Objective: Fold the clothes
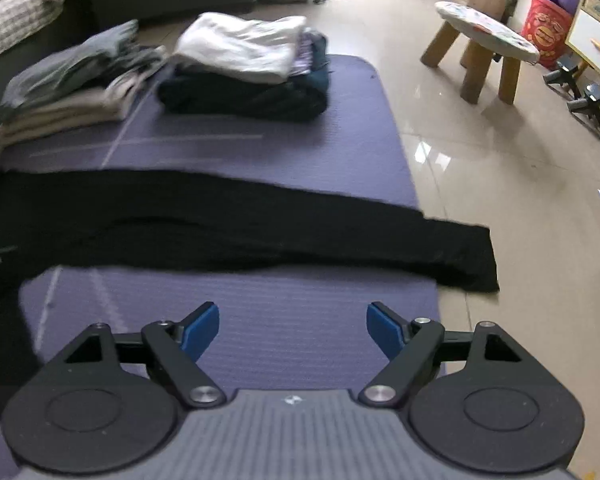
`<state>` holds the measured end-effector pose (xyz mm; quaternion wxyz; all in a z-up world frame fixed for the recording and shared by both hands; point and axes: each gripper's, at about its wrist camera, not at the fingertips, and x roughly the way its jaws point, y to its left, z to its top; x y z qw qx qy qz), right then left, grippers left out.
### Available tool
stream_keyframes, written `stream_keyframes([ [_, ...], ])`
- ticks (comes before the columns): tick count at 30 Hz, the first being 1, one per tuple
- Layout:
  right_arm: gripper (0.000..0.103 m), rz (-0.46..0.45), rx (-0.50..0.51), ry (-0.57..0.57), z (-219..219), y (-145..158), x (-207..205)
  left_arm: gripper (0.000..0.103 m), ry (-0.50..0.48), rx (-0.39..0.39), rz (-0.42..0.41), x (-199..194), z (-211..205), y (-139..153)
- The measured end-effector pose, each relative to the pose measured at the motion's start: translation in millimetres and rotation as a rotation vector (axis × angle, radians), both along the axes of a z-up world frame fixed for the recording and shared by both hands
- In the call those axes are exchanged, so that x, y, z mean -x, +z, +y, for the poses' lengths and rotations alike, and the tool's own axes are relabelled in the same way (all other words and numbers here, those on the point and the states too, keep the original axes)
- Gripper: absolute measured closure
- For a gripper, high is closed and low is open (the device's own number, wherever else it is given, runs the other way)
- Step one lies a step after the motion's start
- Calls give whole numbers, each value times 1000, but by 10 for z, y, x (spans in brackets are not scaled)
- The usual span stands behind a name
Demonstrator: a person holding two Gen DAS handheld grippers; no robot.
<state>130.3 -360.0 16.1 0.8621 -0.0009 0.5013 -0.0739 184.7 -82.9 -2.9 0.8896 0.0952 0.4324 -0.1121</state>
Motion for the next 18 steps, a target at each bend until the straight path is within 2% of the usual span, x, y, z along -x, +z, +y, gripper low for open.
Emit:
stream_keyframes([
  [5, 17, 22, 43, 0, 385, 215, 310, 1, 7, -2, 26, 380, 219, 214],
  [7, 15, -1, 69, -4, 554, 370, 468, 1, 31, -35, 42, 606, 312, 335],
  [9, 11, -15, 71, 4, 688, 522, 646, 0, 50, -47, 52, 783, 382, 442],
  [11, 1, -24, 73, 3, 800, 674, 831, 0, 71, -47, 73, 1009, 482, 594],
  [15, 1, -21, 81, -28, 943, 907, 1124, 0, 67, -49, 125, 1366, 627, 865],
  [18, 1, 41, 60, -86, 1019, 1028, 1296, 0, 50, -79, 93, 1570, 677, 1036],
])
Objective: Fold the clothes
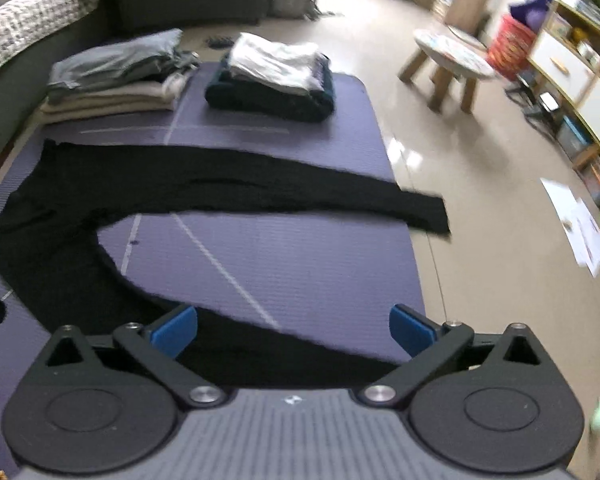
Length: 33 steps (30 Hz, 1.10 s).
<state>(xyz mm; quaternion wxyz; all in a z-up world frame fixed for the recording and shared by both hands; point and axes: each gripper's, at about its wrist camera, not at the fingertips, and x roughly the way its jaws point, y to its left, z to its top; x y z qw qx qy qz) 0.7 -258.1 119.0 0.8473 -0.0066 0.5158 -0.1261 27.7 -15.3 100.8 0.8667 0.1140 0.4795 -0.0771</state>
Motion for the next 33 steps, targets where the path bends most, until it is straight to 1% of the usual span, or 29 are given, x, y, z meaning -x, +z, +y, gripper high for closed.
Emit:
stream_keyframes([
  [1, 1, 14, -18, 3, 25, 15, 37, 0, -17, -16, -19, 91, 18, 79],
  [3, 1, 12, -46, 43, 94, 31, 123, 0, -39, -30, -31, 162, 33, 118],
  [6, 1, -12, 7, 108, 227, -49, 235, 0, -48, -48, -26, 221, 93, 81],
  [9, 1, -37, -2, 117, 313, -176, 333, 0, -4, -41, -2, 196, 161, -62],
  [11, 1, -48, -57, 156, 364, -255, 411, 0, 17, -53, 14, 119, 138, -232],
  [13, 1, -4, -76, 188, 398, -335, 434, 0, 39, -54, 54, 60, 122, -298],
  [14, 1, 8, -66, 184, 414, -373, 435, 0, 45, -53, 56, 59, 124, -302],
  [16, 1, 28, -60, 159, 425, -439, 427, 0, 85, -22, 69, 80, 118, -293],
  [20, 1, 47, -76, 119, 413, -482, 417, 0, 73, -18, 60, 157, 27, -249],
  [24, 1, 36, -89, 77, 372, -452, 408, 0, 31, -27, 64, 312, -107, -228],
  [25, 1, 31, -92, 70, 359, -440, 408, 0, 8, -35, 69, 384, -163, -239],
  [29, 1, 19, -43, 43, 336, -348, 397, 0, -33, -47, 71, 505, -290, -245],
  [33, 1, 11, -50, 28, 302, -277, 395, 0, -72, -54, 64, 592, -404, -240],
])
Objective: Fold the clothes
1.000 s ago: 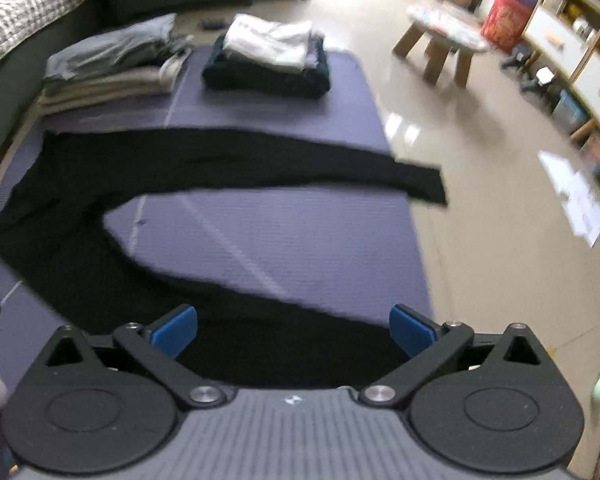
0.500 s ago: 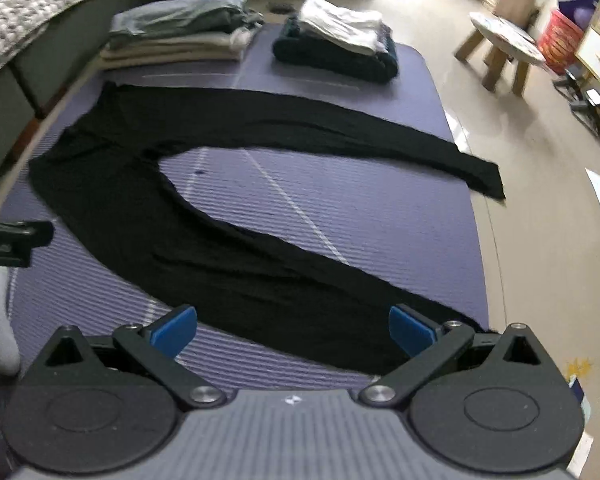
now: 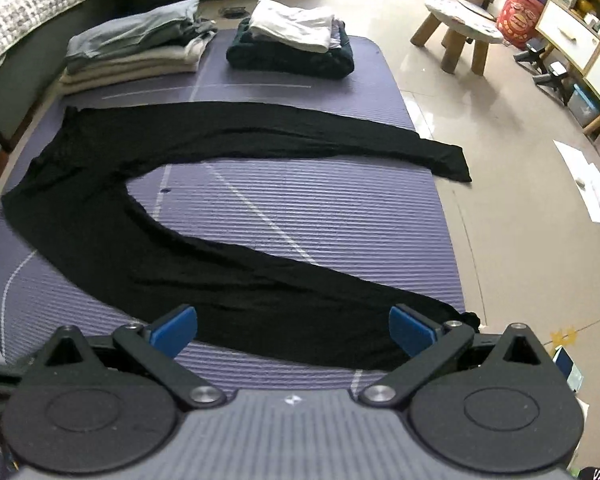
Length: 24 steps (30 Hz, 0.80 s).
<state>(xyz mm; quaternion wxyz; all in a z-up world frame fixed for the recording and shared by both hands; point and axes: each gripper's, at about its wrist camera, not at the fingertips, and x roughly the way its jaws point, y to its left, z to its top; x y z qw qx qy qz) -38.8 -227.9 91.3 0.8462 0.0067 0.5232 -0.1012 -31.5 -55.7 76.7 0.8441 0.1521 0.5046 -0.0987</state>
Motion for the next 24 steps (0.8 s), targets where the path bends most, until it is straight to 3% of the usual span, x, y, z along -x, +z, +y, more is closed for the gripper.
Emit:
stream_keyframes([
  [24, 1, -10, 17, 59, 230, 100, -102, 0, 25, 3, -4, -30, 57, 58],
])
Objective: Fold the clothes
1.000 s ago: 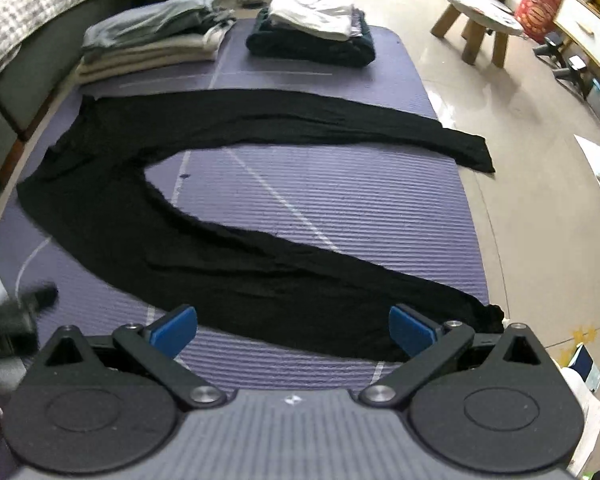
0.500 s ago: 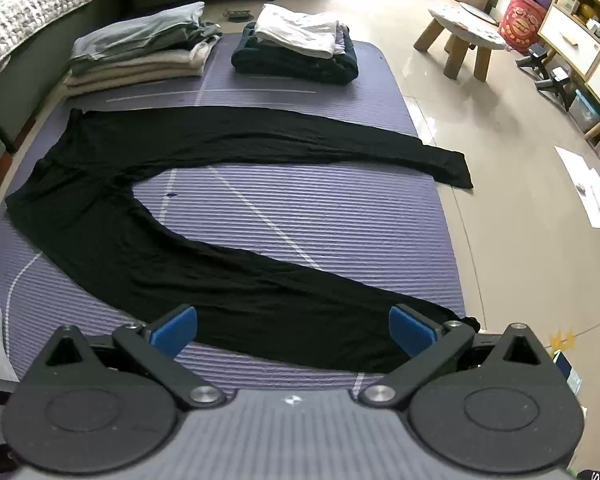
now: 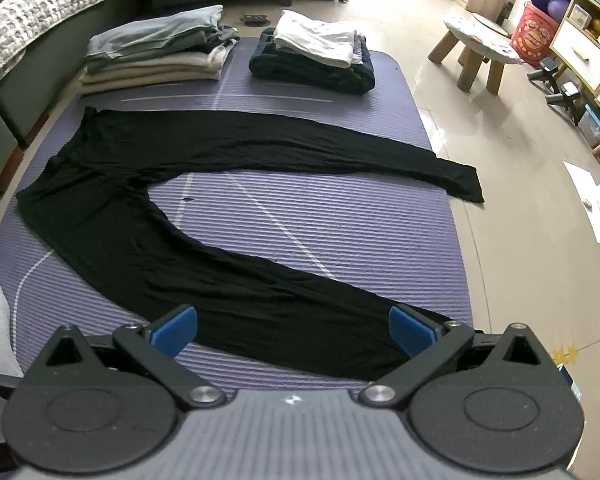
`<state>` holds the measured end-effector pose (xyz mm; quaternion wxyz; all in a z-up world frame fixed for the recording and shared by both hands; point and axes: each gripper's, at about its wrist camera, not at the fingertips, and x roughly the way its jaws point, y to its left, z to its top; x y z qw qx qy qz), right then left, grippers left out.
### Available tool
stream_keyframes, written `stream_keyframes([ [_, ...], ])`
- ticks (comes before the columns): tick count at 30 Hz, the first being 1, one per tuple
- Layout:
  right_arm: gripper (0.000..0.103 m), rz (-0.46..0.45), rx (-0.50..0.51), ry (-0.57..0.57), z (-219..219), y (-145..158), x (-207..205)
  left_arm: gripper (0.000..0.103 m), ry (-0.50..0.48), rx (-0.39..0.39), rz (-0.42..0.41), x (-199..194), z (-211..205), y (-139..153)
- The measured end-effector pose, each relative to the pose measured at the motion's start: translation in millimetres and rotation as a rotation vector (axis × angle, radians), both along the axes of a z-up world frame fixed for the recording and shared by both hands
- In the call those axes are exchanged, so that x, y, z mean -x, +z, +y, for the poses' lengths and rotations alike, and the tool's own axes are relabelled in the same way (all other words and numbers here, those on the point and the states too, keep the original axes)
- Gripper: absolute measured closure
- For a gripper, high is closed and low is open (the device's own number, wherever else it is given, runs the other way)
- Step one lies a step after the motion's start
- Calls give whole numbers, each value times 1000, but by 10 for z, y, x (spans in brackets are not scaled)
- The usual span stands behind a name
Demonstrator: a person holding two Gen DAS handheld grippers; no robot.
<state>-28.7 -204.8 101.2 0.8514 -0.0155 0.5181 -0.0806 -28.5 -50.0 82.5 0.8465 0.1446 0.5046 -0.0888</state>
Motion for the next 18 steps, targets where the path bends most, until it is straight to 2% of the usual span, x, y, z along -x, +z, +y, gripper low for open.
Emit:
stream_keyframes([
  [18, 1, 5, 1, 11, 39, 8, -18, 0, 8, 16, -7, 11, 26, 31],
])
